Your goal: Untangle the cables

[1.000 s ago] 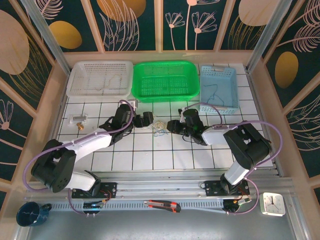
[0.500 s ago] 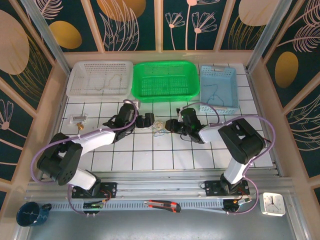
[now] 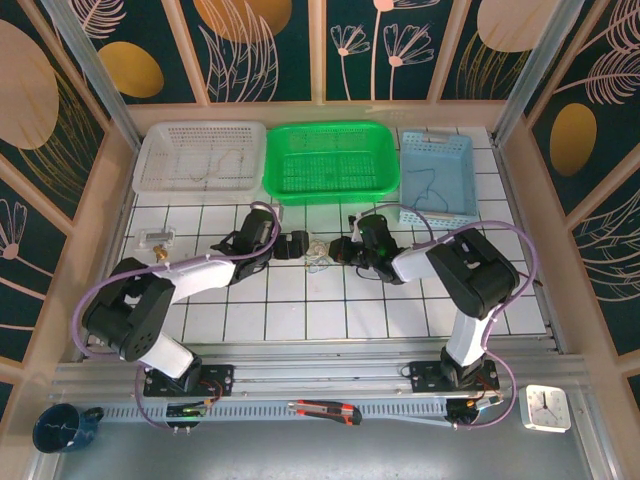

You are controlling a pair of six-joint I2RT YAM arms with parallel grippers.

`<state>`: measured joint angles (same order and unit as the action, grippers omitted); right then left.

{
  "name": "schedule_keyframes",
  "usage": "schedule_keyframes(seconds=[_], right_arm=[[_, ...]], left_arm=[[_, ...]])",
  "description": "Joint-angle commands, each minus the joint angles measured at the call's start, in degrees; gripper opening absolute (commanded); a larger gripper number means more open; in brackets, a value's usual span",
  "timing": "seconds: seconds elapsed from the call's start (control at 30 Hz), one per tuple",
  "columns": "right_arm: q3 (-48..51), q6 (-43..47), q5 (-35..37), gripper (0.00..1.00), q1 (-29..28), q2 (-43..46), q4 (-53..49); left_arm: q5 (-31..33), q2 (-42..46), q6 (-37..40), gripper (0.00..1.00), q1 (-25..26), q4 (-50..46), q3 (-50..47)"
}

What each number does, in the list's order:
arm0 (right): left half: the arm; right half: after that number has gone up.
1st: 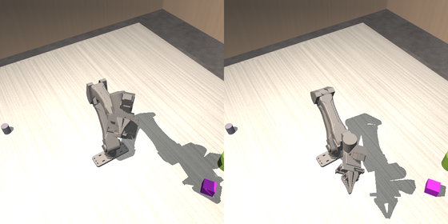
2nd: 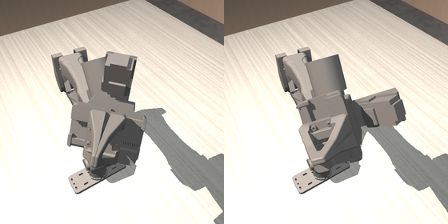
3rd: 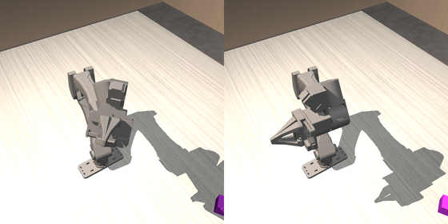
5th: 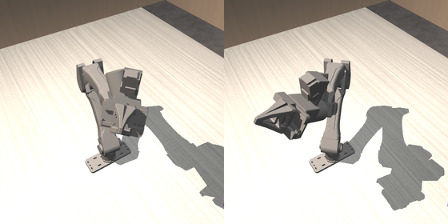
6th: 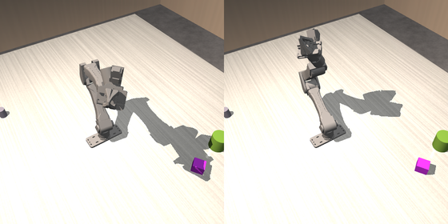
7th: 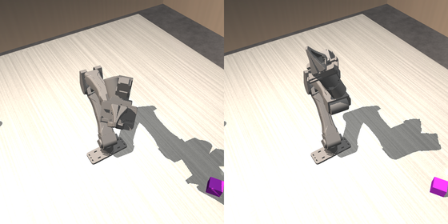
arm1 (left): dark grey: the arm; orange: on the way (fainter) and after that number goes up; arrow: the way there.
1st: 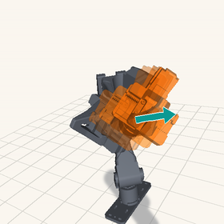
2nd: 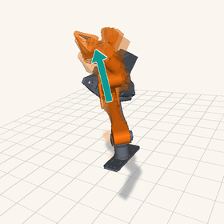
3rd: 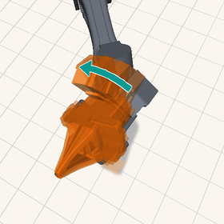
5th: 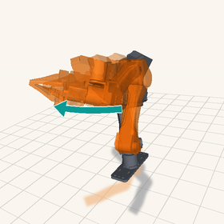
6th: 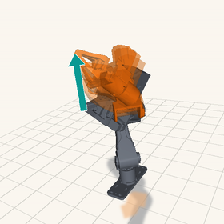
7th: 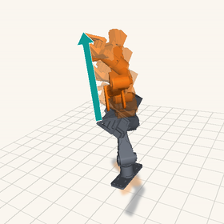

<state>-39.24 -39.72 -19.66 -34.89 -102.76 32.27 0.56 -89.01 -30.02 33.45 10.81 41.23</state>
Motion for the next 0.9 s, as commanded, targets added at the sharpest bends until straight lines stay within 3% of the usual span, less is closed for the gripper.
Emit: schedule_keyframes(seconds=[0.0, 0.33, 0.67, 0.87], right_arm=[[-0.2, 1.3, -0.2, 0.00, 0.4, 5.0, -0.5], [0.9, 3.6, -1.4, 0.00, 0.6, 19.1, -1.2], [3.6, 2.7, -3.7, 0.00, 0.7, 17.7, 5.3], [6.7, 4.5, -2.7, 0.00, 0.7, 18.8, 8.4]], left_arm=[[0.6, -1.6, 1.6, 0.99, 0.1, 0.3, -1.2], [1.3, -4.8, 1.5, 0.99, 0.1, 2.7, -4.3], [1.5, -4.0, 1.7, 0.99, 0.1, 2.4, -4.8], [1.4, 1.4, 1.4, 0.99, 0.0, 0.5, -4.9]])
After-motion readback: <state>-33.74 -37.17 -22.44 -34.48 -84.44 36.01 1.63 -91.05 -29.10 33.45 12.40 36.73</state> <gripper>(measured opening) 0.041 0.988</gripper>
